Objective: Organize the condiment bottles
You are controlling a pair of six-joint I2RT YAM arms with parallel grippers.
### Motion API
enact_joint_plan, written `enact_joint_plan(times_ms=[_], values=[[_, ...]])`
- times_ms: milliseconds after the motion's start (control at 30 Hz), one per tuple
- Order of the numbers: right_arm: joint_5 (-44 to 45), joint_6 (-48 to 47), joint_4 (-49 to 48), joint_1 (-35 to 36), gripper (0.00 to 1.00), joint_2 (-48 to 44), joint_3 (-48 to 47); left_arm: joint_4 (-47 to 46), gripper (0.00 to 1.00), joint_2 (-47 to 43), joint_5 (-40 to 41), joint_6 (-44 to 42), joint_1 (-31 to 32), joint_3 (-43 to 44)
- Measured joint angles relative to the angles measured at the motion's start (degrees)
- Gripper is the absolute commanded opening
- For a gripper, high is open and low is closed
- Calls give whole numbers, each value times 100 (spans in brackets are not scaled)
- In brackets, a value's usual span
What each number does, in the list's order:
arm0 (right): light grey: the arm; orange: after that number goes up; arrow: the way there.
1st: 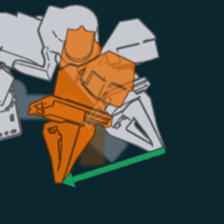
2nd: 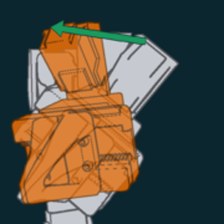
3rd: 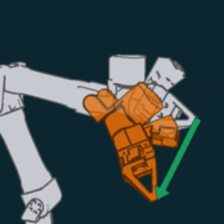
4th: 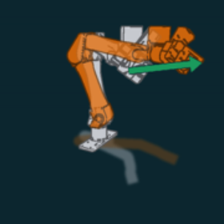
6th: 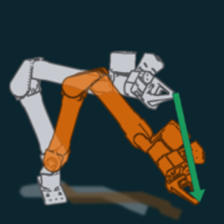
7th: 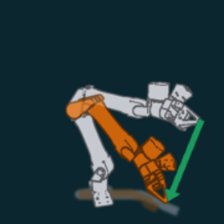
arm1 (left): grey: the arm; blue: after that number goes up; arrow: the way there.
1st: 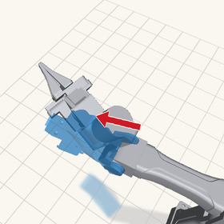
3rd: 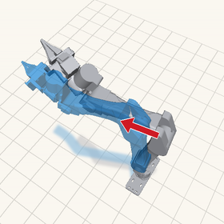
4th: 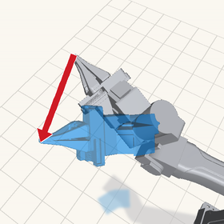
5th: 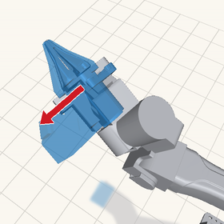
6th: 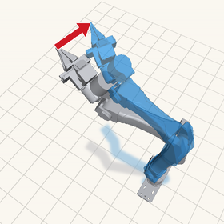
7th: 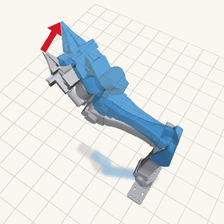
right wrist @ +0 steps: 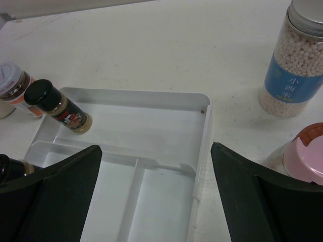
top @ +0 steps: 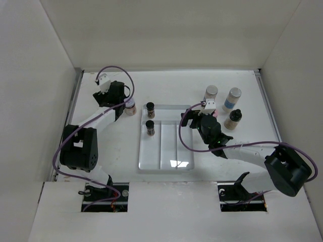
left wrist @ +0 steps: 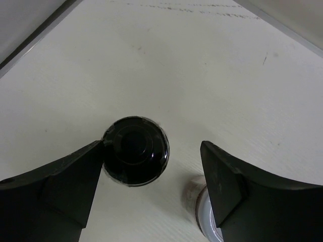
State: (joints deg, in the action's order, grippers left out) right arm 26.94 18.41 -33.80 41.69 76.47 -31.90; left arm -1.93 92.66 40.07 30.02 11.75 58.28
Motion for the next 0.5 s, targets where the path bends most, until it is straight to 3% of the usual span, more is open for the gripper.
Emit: enact_joint_plan(times_ms=[233, 367, 500], values=[[0, 0, 4, 0, 97, 7, 0, -234, 73, 24, 0, -4, -81, -63], [0, 0, 4, 0, 97, 7, 0, -343, 61, -66, 0, 7, -87, -199], [0, 0, 4, 0, 97, 7, 0, -385, 71, -291, -9, 70, -87, -422]])
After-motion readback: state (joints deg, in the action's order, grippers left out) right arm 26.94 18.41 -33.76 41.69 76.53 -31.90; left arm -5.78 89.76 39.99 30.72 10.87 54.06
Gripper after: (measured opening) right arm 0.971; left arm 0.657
